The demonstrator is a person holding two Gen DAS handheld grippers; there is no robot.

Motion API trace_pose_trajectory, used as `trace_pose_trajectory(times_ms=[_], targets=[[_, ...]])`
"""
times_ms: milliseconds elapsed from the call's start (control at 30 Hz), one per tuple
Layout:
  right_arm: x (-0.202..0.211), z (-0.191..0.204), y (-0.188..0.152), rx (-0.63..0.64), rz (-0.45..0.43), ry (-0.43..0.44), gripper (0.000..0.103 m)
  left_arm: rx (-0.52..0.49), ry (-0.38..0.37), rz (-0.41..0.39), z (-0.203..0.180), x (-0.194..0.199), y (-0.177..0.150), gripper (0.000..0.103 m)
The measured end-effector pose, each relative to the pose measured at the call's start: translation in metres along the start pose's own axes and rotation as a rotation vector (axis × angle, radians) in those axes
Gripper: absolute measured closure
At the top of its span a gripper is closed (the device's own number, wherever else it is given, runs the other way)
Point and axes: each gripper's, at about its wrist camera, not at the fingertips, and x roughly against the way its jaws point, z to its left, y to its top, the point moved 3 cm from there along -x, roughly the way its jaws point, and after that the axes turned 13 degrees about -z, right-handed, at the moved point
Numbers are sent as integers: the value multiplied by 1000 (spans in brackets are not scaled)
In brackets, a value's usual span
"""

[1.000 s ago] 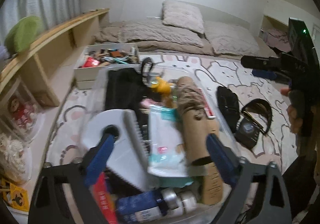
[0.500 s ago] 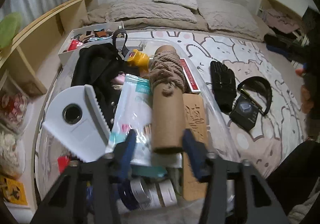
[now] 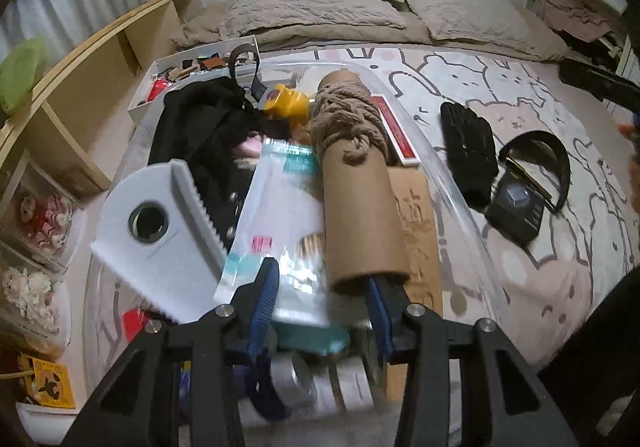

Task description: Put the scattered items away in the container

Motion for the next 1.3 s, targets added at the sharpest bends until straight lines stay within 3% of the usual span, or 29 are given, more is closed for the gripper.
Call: trace_pose_trajectory(times_ms=[500,633,767,833,900,1000,1067,1100,1133,1300], targets=[[-1,-20,-2,-42,17,-26,3,-14,18,40,2,-55,42,61],[-1,-21,-2,-47,19,-28,3,-45,9,45,-7,-57,43,61],[0,-21,-3,-54,22,-24,3,-87,51,50,-9,-52,40,59],[1,-19,-2,-46,20,-21,3,-90,59,87,-8,-48,35,27],[2,-18,-2,-34,16,-23,3,-112,74,72,-6,-39,30,15],[2,-20,-2,-40,19,-26,3,-137,52,77,-6,-25,22,13],[1,-21,-3,-51,26,-23,3,-133,8,39,-8,-13,23,20],[0,-22,-3,-55,29,-22,3,-129,-17,23,-11,-9,25,46],[0,-21,-4,-55,32,-22,3,-121,-44,14,-13,-6,28,66],[1,-19,-5,-45,36,-21,3,-55,-104,-55,-20,-12,59,69]])
